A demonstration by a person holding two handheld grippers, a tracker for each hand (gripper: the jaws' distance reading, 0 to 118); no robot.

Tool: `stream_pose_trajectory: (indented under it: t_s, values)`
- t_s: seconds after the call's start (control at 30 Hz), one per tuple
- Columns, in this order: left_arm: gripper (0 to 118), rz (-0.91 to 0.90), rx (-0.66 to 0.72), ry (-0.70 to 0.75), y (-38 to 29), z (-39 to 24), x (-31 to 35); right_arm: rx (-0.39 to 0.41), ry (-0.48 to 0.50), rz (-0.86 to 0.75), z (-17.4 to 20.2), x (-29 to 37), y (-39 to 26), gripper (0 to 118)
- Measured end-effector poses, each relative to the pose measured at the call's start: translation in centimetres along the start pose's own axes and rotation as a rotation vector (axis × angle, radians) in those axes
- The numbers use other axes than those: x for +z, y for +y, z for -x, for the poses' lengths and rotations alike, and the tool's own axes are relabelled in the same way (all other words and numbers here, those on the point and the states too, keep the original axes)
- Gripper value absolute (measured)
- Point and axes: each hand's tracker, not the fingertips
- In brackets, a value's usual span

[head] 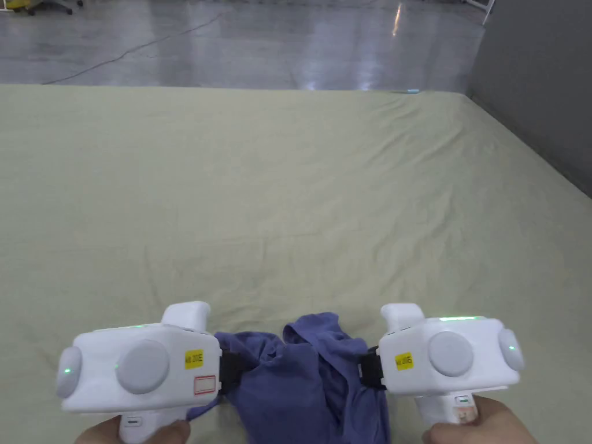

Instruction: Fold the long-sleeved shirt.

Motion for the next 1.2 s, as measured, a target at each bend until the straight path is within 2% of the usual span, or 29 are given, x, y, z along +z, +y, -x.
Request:
stream_pose_trajectory:
  t_s: [0.07,0.13,0.3,0.4,0.5,0.67,0.83,0.97,1.03,1.1,1.2]
  values:
    - [1,-0.078,-0.006,-0.016,1.8,-0.5,3.7,-0.007,0.059,-0.104,0.4,4.4,1.9,2]
    - [1,-0.158,-0.044,-0.029,4.1,-1.6,7.9,0.008,0.064,-0.202,0.8,9.1,4.6,2]
    - [1,-0.347,-0.101,-0.014,13.4,-2.9,18.5,0.117,0.05,-0.414,3.3,19.8,13.5,2]
    - [1,-0.445,-0.104,0.035,20.5,-3.0,24.2,0.203,-0.032,-0.501,5.7,24.7,20.0,2]
    - [1,-0.515,-0.065,0.072,26.4,-2.4,28.2,0.227,-0.12,-0.538,7.3,27.7,26.4,2]
    - [1,-0.561,0.01,0.117,35.9,-0.4,30.9,0.179,-0.162,-0.555,7.7,30.0,37.1,2]
    - [1,-0.632,0.071,0.135,42.7,-0.7,32.9,0.161,-0.231,-0.641,9.3,32.7,44.3,2]
    - [1,-0.705,0.1,0.122,45.9,-1.4,33.8,0.111,-0.249,-0.684,9.5,34.0,47.3,2]
    - [1,-0.696,0.102,0.11,46.6,-1.5,32.9,0.097,-0.255,-0.696,9.7,33.6,46.4,2]
    - [1,-0.684,0.092,0.116,45.4,-2.5,31.1,0.099,-0.259,-0.695,9.0,32.1,46.2,2]
    - [1,-0.578,0.068,0.129,44.2,-0.9,26.3,0.09,-0.256,-0.594,7.0,26.8,44.8,2]
